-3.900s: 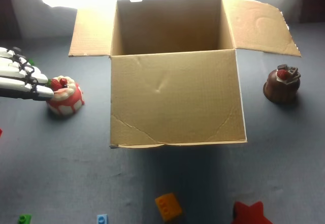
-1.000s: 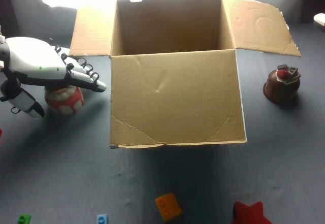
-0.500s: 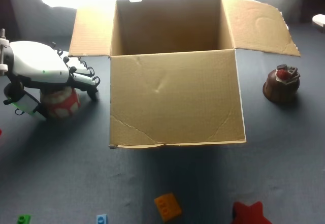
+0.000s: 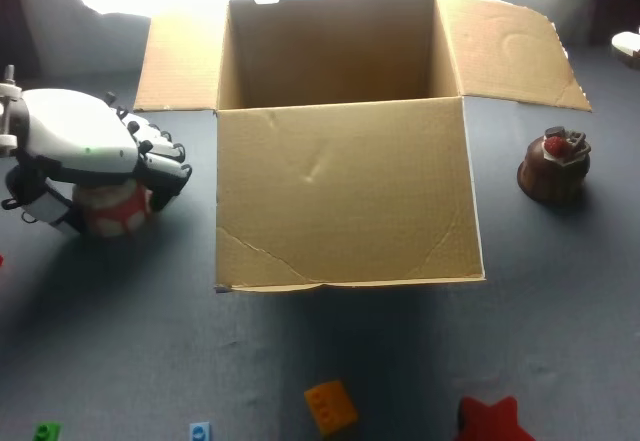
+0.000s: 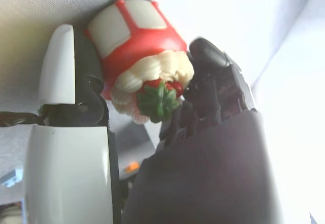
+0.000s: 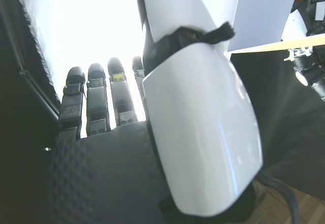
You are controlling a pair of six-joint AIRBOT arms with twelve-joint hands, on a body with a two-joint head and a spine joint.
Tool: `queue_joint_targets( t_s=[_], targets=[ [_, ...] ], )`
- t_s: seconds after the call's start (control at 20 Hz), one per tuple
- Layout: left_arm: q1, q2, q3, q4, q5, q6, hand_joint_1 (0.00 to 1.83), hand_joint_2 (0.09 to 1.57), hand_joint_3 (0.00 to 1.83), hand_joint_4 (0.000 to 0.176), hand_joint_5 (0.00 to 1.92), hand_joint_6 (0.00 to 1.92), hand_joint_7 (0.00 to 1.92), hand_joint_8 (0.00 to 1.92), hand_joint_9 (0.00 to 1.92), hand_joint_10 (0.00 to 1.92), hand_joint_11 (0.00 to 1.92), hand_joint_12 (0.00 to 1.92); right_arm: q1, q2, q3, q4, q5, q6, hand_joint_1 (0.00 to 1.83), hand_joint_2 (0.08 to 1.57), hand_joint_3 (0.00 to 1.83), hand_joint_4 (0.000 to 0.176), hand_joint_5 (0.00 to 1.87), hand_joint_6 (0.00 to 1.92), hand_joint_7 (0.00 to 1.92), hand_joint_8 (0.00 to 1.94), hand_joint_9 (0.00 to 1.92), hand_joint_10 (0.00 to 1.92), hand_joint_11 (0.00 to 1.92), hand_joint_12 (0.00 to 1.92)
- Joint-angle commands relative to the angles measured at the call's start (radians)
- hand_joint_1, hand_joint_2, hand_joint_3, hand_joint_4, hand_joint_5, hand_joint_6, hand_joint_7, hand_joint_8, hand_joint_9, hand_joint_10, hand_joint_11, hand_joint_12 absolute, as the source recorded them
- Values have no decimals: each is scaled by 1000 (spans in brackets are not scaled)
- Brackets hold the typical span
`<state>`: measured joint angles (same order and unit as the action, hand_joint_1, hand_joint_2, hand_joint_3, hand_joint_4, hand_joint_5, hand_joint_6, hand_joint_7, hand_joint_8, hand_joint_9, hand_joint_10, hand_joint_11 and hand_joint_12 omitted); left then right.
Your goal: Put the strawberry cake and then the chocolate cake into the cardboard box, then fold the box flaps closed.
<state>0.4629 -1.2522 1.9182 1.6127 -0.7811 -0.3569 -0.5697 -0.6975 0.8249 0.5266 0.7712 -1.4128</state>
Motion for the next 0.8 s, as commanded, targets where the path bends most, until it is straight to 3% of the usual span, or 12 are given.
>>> queue_joint_targets(
  t_s=[0.0,0.1,0.15,0.3,0.75],
  targets=[
    [-15,22,-1,-52,-3,6,1269,1404,13,0,438,1713,317,1859,417,1912,289,1921,12,14,2,-17,118,-3,1068,1070,2,23,9,0,22,4,0,0,0,0],
    [-30,49,-21,-52,-8,-4,1232,1420,5,0,505,1774,348,1843,412,1899,302,1921,12,14,1,-17,119,-4,1074,1060,0,25,15,3,35,6,0,0,0,0],
    [-35,63,-34,-52,-10,-5,1239,1407,0,0,535,1693,385,1837,425,1889,312,1921,12,14,1,-17,119,-4,1053,1064,0,16,29,7,40,7,0,0,0,0],
    [-52,106,-72,-52,-18,-10,1249,1387,0,0,572,1684,432,1790,441,1827,330,1921,12,14,0,-17,121,-5,1033,1071,3,18,22,2,55,8,1,0,0,0],
    [-145,188,-126,4,-21,-24,1233,1402,4,0,507,1799,423,1793,436,1834,367,1921,12,15,-3,-17,124,-8,1044,1064,0,8,42,9,25,3,11,3,0,0]
  ],
)
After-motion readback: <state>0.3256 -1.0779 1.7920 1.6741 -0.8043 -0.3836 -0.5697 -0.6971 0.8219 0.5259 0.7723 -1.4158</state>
